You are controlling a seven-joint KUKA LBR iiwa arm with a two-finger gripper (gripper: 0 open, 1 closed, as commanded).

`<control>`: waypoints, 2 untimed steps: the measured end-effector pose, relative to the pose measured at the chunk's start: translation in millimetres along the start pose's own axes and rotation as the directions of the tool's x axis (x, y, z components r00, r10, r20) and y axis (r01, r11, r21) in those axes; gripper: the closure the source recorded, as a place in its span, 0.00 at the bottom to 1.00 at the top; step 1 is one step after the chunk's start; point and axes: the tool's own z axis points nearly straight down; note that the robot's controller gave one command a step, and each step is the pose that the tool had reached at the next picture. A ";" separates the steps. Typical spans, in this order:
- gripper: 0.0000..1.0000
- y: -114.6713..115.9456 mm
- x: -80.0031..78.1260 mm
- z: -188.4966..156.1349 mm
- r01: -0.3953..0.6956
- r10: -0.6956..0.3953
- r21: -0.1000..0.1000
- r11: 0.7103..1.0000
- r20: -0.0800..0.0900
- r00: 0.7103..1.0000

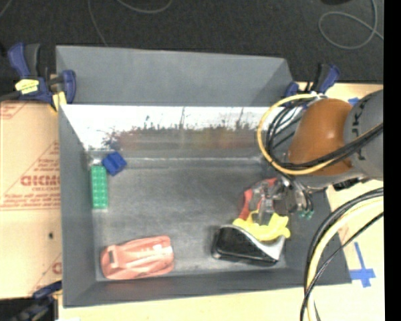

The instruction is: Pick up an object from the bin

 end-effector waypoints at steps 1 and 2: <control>1.00 0.0 0.0 0.0 0.001 -0.001 0.000 1.000 0.000 1.000; 1.00 10.3 -12.5 -153.0 0.042 -0.042 0.002 0.999 0.008 0.999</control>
Offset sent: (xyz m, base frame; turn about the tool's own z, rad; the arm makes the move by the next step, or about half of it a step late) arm 0.0100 0.0119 0.1505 -0.0439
